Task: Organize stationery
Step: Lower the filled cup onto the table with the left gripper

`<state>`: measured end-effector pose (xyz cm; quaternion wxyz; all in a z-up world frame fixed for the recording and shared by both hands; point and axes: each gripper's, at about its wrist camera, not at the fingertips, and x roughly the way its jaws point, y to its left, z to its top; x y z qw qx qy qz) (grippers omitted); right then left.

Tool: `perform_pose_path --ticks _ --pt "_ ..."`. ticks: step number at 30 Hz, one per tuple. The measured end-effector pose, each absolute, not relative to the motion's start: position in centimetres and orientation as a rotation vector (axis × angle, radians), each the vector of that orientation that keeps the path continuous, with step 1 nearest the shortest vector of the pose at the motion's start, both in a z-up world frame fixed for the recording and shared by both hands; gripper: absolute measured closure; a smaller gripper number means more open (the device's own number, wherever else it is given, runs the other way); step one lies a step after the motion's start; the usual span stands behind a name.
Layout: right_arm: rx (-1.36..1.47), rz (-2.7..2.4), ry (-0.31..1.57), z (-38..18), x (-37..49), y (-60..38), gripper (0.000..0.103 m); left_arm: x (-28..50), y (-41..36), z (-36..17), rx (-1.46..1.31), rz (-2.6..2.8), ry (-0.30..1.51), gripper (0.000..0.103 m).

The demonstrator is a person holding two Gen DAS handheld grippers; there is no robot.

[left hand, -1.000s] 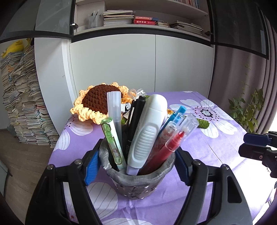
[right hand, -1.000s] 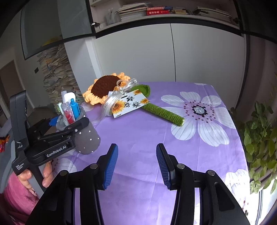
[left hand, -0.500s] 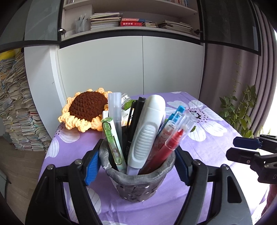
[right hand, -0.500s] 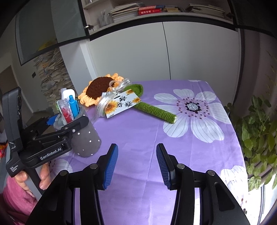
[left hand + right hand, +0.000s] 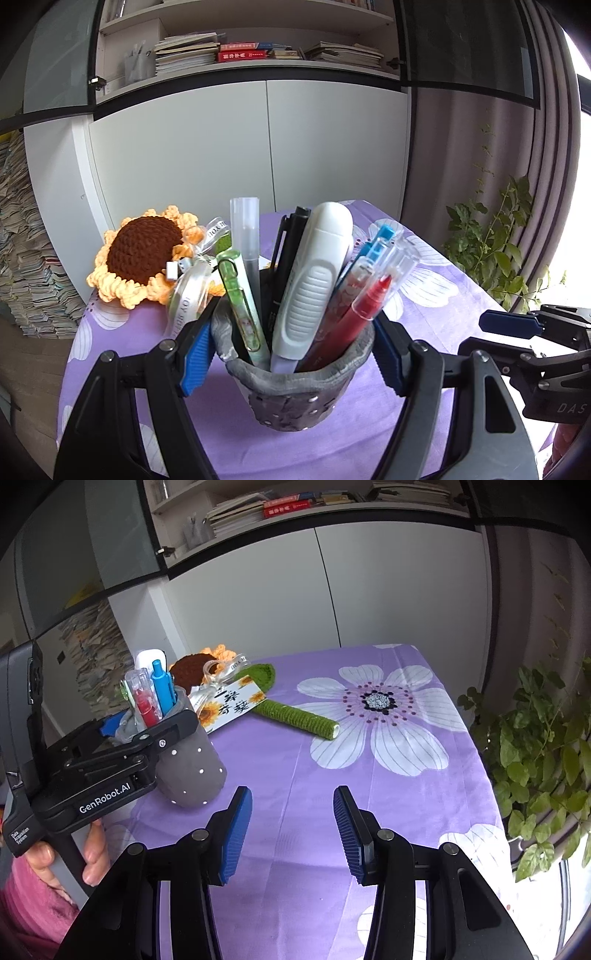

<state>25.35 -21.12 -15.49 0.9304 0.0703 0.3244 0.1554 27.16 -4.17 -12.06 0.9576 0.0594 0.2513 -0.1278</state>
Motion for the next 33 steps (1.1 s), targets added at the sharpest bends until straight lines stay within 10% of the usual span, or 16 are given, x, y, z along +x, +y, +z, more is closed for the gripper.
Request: perform_pose_path --ticks 33 --pt "0.177 0.308 0.690 -16.2 26.4 -21.8 0.056 27.3 -4.8 -13.6 0.133 -0.265 0.534 0.022"
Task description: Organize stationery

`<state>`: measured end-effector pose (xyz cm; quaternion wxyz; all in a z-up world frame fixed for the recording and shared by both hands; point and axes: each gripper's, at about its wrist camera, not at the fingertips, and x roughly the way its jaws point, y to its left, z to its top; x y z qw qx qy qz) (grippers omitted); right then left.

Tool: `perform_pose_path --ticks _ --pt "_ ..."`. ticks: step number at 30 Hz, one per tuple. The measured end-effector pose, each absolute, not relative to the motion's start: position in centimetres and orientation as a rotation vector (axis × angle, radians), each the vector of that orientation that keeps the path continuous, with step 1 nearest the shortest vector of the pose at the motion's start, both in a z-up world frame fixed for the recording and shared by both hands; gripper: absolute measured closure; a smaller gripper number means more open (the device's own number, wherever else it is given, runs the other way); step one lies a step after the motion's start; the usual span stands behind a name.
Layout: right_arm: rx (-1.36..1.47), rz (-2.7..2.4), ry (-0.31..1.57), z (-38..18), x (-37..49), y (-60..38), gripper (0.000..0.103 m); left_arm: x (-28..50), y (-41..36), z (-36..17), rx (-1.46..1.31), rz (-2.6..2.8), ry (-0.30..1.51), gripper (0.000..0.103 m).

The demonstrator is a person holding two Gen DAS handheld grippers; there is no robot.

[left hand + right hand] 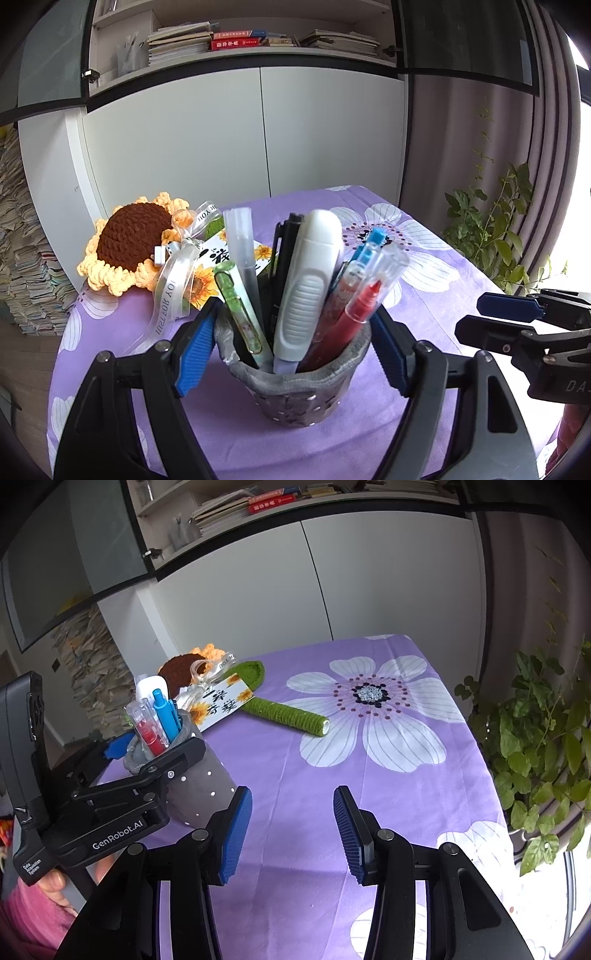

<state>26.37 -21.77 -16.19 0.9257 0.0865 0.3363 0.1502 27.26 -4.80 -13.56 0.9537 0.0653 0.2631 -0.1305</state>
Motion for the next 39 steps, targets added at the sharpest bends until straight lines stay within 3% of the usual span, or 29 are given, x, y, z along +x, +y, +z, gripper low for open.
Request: perform_pose_path --ticks 4,28,32,39 --pt "0.172 0.305 0.691 -16.1 26.2 -21.7 0.056 26.7 -4.9 -13.4 0.148 -0.265 0.516 0.014" --pt "0.133 0.308 0.644 -13.8 23.1 -20.7 0.056 21.9 -2.9 -10.5 0.141 -0.222 0.469 0.012" --pt "0.114 0.312 0.616 -12.9 21.9 -20.2 0.056 20.0 -2.9 -9.1 0.142 -0.205 0.419 0.001" --pt "0.082 0.302 0.557 -11.1 19.1 -19.7 0.056 16.4 -2.9 -6.7 0.143 -0.194 0.335 0.001"
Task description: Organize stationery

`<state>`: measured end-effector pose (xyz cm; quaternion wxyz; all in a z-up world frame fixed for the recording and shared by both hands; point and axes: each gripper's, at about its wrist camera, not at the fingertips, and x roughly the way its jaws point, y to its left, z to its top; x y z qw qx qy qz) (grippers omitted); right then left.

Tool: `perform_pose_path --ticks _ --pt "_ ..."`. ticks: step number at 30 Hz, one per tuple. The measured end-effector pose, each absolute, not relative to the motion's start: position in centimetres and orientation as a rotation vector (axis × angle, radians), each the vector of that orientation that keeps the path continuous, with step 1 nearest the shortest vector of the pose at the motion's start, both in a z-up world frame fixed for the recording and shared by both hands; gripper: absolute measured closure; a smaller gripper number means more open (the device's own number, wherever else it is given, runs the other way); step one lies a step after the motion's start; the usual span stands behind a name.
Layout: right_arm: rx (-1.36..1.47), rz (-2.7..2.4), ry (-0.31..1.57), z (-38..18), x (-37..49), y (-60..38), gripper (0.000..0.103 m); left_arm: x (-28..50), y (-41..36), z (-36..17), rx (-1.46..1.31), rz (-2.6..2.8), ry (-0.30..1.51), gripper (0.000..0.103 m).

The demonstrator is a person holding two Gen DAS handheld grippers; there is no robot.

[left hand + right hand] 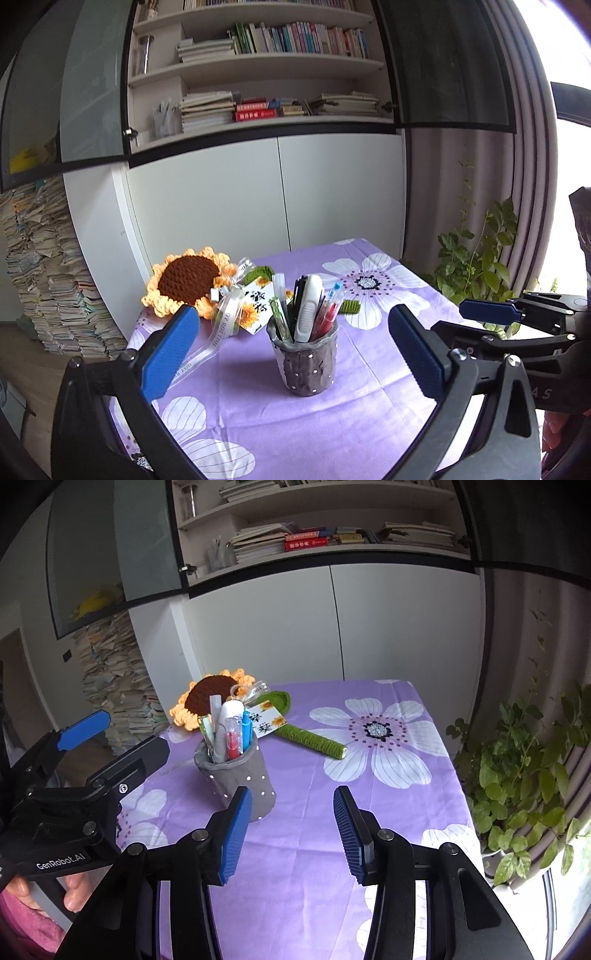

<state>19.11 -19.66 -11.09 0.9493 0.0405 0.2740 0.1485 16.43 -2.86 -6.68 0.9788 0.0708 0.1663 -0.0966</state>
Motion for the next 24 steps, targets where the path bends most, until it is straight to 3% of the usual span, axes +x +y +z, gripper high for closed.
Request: perform_pose_path --ticks 18,21,23,24 --pt "0.121 0.327 0.387 -6.7 9.9 -18.8 0.055 7.3 -1.5 -3.2 0.106 -0.094 0.234 0.001" --pt "0.112 0.312 0.320 -4.9 7.7 -18.8 0.041 5.9 -1.3 -2.0 0.103 -0.059 0.200 0.001" --pt "0.098 0.281 0.252 -3.5 5.9 -18.8 0.025 4.8 -1.2 -0.8 0.105 -0.032 0.173 0.001" --pt "0.088 0.259 0.211 -2.7 5.0 -18.7 0.024 4.3 -1.1 -0.3 0.102 -0.023 0.160 0.001"
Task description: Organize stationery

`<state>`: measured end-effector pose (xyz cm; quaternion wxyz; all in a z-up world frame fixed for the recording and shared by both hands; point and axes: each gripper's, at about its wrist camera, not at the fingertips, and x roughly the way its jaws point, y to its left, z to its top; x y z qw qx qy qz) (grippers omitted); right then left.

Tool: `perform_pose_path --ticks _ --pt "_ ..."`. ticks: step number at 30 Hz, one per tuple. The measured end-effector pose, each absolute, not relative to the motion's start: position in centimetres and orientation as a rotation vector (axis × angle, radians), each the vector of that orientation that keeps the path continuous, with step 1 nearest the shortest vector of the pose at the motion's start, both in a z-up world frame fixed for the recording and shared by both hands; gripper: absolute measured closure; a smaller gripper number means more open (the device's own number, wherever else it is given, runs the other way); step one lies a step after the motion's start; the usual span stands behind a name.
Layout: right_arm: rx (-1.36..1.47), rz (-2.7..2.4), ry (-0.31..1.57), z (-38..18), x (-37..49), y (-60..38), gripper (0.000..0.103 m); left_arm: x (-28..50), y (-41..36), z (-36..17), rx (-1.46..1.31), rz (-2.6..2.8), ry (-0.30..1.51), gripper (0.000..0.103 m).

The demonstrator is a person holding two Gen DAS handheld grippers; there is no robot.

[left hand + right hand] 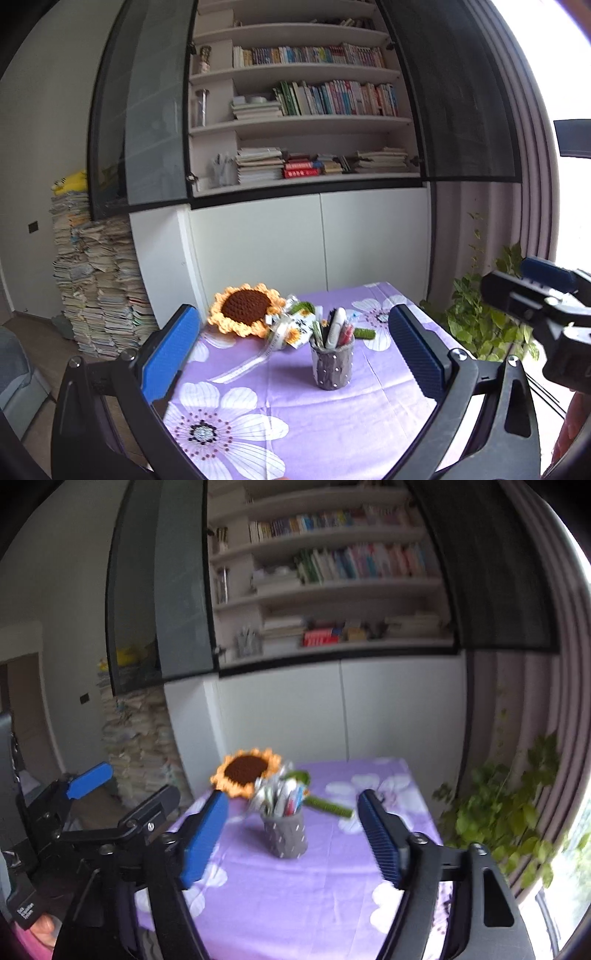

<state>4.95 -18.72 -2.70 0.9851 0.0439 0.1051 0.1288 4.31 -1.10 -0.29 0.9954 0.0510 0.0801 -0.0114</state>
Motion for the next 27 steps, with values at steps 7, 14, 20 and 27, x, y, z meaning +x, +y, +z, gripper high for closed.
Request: perform_pose_path --ticks 7,14,20,27 --pt "0.042 0.224 0.037 1.1 0.1 -18.1 0.013 0.6 0.0 3.3 0.053 0.027 0.084 0.001" --pt "0.042 0.231 -0.010 1.1 -1.6 -17.6 0.008 -0.8 0.7 3.7 0.028 0.034 0.092 0.001" --pt "0.103 0.248 0.022 0.8 -1.7 -18.4 0.008 -1.7 0.8 3.6 0.025 0.041 0.084 0.001" --pt "0.119 0.239 0.024 0.4 -1.8 -18.6 0.008 -1.7 0.6 3.6 0.029 0.034 0.089 0.001"
